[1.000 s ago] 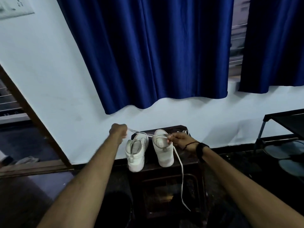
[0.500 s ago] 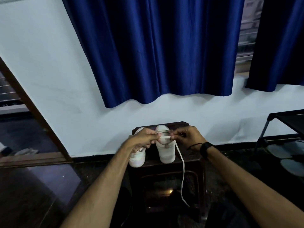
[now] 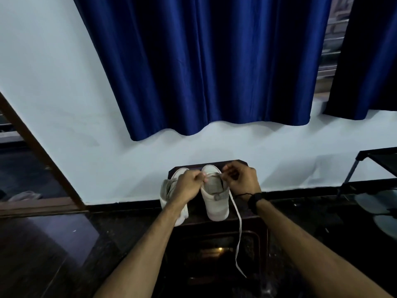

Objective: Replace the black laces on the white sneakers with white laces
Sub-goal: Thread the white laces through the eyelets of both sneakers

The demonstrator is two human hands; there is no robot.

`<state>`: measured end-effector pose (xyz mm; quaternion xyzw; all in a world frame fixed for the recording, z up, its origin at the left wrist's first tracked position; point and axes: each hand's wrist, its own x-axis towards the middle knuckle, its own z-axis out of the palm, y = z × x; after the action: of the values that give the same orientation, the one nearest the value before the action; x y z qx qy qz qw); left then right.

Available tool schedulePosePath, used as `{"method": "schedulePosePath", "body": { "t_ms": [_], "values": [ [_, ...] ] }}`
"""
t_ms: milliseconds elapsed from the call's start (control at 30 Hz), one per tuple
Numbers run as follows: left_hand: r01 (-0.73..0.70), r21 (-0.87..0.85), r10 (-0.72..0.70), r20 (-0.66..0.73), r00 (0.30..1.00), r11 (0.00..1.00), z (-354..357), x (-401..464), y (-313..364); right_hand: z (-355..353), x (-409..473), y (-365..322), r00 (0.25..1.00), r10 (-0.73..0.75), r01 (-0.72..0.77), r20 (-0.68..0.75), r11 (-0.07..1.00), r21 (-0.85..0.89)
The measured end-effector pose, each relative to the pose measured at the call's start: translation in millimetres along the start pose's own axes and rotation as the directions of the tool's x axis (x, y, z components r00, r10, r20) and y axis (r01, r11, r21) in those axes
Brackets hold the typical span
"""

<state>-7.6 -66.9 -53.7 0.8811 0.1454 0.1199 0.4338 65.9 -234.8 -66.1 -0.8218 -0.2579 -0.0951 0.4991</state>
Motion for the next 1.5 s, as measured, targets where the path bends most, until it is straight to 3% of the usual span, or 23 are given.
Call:
{"method": "schedulePosePath", "body": {
  "t_ms": [67, 200, 333, 567, 733, 867, 1133, 1333, 1500],
  "values": [
    [0.002, 0.137, 0.008, -0.074, 0.997, 0.991, -0.6, 6.5, 3.5, 5.4, 11.5, 5.7, 0.992, 0.111, -0.115, -0.055, 0.991, -0.071],
    [0.086, 0.195, -0.060, -0.134, 0.989, 0.977, 17.3, 26.5, 12.0, 22.3, 33.1, 8.4, 0.960, 0.253, -0.223, 0.124, 0.952, -0.211],
    [0.139, 0.316, -0.098, -0.143, 0.985, 0.938, 35.2, 42.7, 18.1, 34.5, 41.6, 24.7, 0.933, 0.336, -0.298, 0.126, 0.922, -0.249],
    [0.050, 0.635, 0.102, -0.201, 0.974, 0.771, 66.0, 48.6, -2.9, 45.7, 43.0, 67.2, 0.850, 0.493, -0.517, 0.188, 0.849, 0.110],
    [0.064, 0.668, 0.113, -0.218, 0.969, 0.742, 71.0, 53.4, -10.5, 54.1, 33.9, 85.3, 0.781, 0.529, -0.621, 0.331, 0.600, 0.504],
    [0.017, 0.690, 0.148, -0.180, 0.973, 0.724, 73.9, 56.0, -8.6, 52.1, 28.2, 81.6, 0.788, 0.483, -0.601, 0.381, 0.473, 0.644],
    [0.020, 0.721, 0.151, -0.173, 0.973, 0.693, 80.0, 60.3, -10.9, 53.9, 29.0, 81.6, 0.796, 0.525, -0.593, 0.300, 0.579, 0.559],
    [0.028, 0.731, 0.159, -0.186, 0.970, 0.682, 81.8, 59.9, -13.0, 66.1, 33.7, 100.3, 0.862, 0.486, -0.506, 0.144, 0.834, 0.219],
    [-0.022, 0.797, 0.234, -0.151, 0.960, 0.604, 80.8, 59.2, -12.1, 52.1, 29.7, 72.2, 0.910, 0.402, -0.410, 0.102, 0.908, 0.087]
  ]
}}
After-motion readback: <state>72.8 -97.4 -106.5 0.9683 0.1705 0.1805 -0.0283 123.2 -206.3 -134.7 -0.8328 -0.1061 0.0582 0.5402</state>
